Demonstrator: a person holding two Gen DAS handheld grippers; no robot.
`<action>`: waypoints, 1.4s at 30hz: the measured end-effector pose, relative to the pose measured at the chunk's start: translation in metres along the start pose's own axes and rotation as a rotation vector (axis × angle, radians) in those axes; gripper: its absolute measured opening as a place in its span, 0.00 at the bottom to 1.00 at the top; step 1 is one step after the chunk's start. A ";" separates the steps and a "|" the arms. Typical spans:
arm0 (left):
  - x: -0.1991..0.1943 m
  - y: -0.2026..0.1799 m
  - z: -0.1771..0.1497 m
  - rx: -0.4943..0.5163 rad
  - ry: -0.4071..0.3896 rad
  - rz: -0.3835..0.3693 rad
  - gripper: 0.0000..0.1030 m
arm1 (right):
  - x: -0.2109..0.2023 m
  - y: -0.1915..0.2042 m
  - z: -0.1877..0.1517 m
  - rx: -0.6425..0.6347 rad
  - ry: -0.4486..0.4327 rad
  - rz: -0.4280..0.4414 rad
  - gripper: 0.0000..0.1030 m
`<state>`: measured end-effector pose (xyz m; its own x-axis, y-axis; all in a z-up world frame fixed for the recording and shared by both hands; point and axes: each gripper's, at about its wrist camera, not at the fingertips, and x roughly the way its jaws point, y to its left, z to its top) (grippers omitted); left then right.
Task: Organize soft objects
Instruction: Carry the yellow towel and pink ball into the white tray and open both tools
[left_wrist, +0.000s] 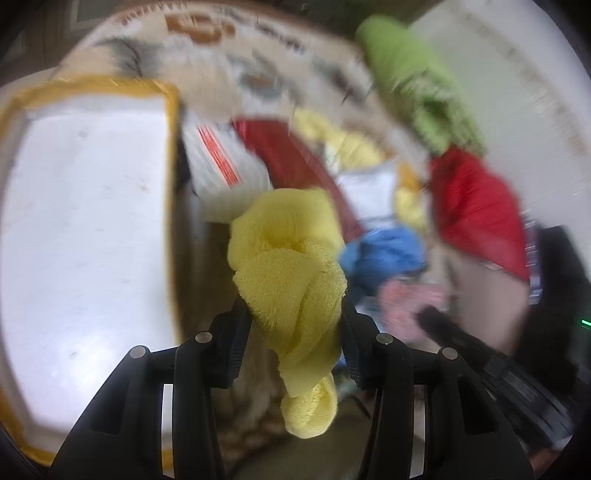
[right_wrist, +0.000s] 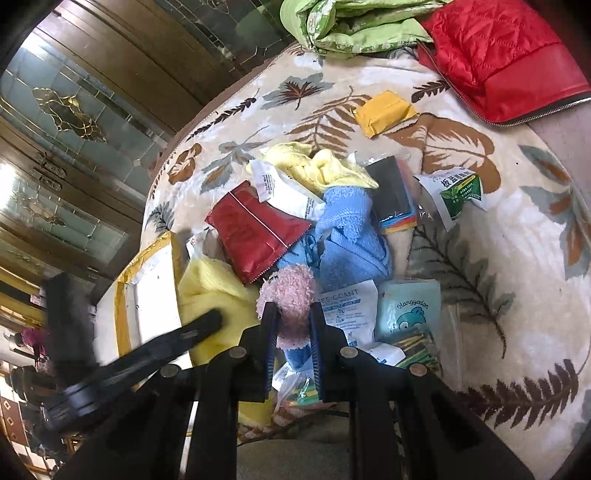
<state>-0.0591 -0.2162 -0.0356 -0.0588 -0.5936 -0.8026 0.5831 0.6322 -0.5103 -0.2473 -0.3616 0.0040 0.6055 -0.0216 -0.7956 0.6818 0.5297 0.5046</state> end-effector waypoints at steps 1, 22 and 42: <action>-0.017 0.005 -0.004 -0.005 -0.017 -0.023 0.43 | -0.001 0.002 -0.001 -0.007 -0.003 0.006 0.15; -0.074 0.141 -0.040 -0.139 -0.029 0.223 0.47 | 0.095 0.181 -0.081 -0.369 0.316 -0.055 0.18; -0.146 0.155 -0.065 -0.244 -0.338 0.031 0.67 | 0.042 0.144 -0.060 -0.203 0.120 0.292 0.64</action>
<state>-0.0130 0.0012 -0.0176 0.2482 -0.6770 -0.6928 0.3686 0.7274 -0.5788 -0.1481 -0.2354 0.0237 0.7016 0.2481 -0.6680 0.3853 0.6565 0.6485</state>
